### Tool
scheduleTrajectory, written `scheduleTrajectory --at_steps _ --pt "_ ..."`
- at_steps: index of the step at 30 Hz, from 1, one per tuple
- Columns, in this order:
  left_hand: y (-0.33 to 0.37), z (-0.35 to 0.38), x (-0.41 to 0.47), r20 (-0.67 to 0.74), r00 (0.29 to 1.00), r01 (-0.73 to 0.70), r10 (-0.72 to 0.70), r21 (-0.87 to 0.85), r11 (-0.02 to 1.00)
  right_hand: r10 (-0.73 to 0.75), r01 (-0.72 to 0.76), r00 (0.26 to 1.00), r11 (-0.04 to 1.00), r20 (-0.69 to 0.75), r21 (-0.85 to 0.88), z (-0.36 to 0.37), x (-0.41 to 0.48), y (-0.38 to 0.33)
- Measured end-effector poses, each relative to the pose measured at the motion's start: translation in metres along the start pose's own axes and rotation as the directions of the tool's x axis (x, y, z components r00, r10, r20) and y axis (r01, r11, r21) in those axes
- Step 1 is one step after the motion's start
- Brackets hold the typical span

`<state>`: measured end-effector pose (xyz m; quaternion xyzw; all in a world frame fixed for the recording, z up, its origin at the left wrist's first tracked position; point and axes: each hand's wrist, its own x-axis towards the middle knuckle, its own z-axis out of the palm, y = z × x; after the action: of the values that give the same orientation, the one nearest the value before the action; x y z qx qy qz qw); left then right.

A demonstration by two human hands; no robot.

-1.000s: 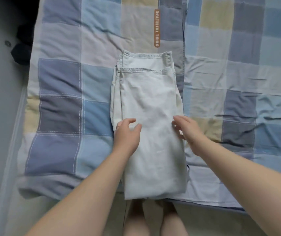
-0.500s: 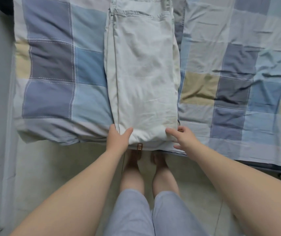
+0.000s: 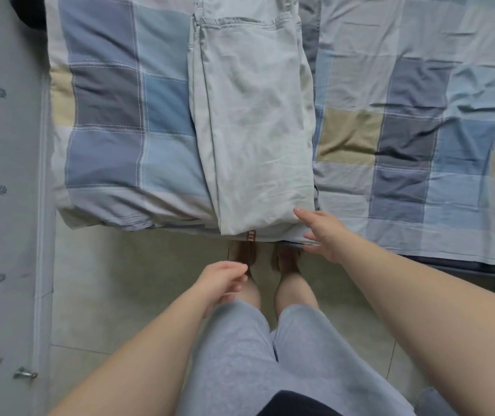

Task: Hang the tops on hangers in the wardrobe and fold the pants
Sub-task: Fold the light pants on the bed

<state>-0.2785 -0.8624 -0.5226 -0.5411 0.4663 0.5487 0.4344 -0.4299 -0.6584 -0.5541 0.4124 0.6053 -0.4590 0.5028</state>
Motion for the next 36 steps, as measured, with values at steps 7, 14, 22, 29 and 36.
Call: scheduleTrajectory --at_steps 7,14,22,29,36 --pt "0.064 0.022 0.032 -0.221 0.968 -0.171 0.118 -0.243 0.955 -0.021 0.024 1.000 0.968 -0.018 0.250 -0.005 0.016 -0.013" --pt "0.079 0.009 0.044 -0.388 0.895 -0.307 0.222 -0.173 0.936 -0.084 0.082 0.996 0.983 0.005 0.163 -0.002 0.010 -0.030" --pt "-0.003 -0.006 0.016 -0.276 0.943 -0.177 0.189 0.067 0.982 0.059 -0.061 0.998 0.995 -0.020 -0.080 -0.004 -0.027 0.058" --pt "-0.069 -0.007 -0.001 -0.302 0.952 -0.019 0.047 0.095 0.995 0.257 -0.254 0.966 0.960 0.006 -0.118 -0.007 -0.060 0.118" --pt "0.003 -0.017 0.003 -0.413 0.903 -0.148 0.123 -0.029 0.989 0.150 -0.159 0.985 0.982 0.088 0.103 0.007 -0.053 0.035"
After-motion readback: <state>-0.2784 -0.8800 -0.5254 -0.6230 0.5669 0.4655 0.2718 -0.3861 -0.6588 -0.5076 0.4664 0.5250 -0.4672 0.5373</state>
